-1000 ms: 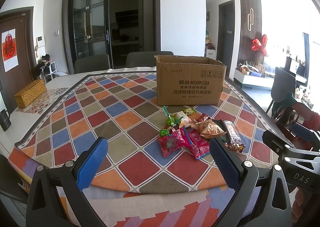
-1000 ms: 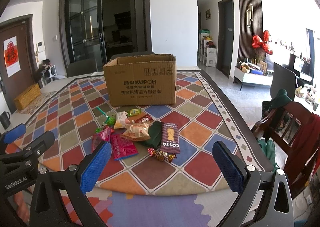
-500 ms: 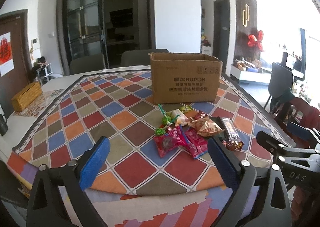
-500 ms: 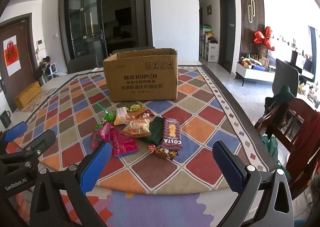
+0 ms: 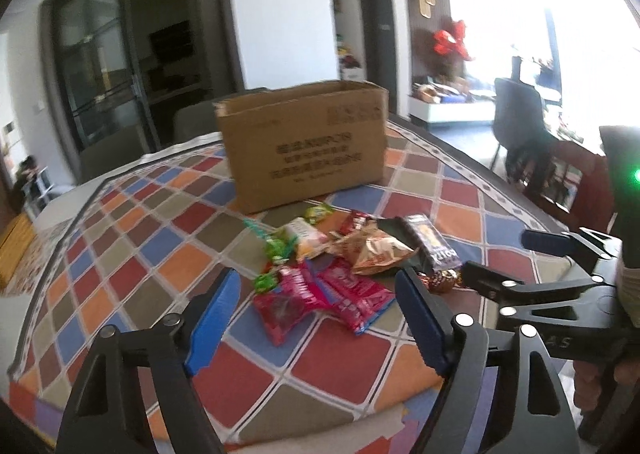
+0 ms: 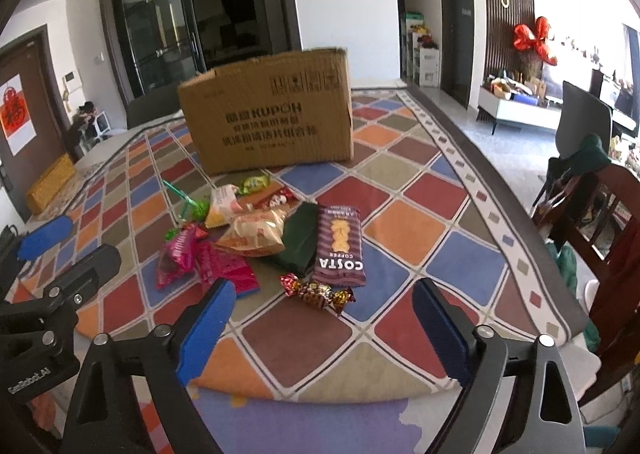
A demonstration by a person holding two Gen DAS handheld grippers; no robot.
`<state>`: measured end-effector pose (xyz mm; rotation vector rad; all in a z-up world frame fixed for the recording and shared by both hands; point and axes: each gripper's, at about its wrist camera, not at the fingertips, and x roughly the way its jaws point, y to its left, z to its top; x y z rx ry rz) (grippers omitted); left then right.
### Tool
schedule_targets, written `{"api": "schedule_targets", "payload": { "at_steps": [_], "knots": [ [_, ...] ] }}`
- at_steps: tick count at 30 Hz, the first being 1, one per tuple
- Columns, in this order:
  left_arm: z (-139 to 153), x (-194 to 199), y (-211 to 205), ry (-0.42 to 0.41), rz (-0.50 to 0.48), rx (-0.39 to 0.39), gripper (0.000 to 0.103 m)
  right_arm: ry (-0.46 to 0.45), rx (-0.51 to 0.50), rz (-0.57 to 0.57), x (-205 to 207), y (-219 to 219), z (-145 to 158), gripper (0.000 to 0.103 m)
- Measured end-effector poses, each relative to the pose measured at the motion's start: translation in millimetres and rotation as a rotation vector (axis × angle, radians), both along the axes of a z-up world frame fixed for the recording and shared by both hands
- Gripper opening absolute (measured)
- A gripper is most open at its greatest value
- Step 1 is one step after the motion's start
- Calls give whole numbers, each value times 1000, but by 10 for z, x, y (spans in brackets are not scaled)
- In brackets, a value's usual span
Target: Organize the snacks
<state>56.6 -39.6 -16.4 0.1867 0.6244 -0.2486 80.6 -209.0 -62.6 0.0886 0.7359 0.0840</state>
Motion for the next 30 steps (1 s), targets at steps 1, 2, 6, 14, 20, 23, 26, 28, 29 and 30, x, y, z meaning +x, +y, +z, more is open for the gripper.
{"api": "schedule_targets", "payload": {
  "at_steps": [1,2,6,14,20,23,26,28,29,30],
  "knots": [
    [-15,25,-24,2,-18,2,79,8,-1,2,33,-3,-37,87],
    [-37,60,-52,5,-39,5,79,17,1,6,66,-9,-72,86],
    [-111,201,-192,8,-117,28,76,37,4,41,174,-9,-204,80],
    [-307,503,-353,69,-215,21,70,77,24,99,322,-1,-410,69],
    [-428,672,-467,122,-253,-7,70,95,40,122,388,-4,-486,60],
    [-485,739,-509,133,-257,-1,70,95,39,129,400,-1,-493,57],
    [-535,786,-541,137,-262,17,70,101,41,139,409,7,-509,54],
    [-570,805,-567,145,-272,31,70,108,41,141,423,12,-523,52],
    [-574,817,-575,147,-276,33,70,111,41,141,428,10,-530,52],
    [-582,826,-588,145,-277,38,70,115,41,141,438,4,-536,50]
  ]
}}
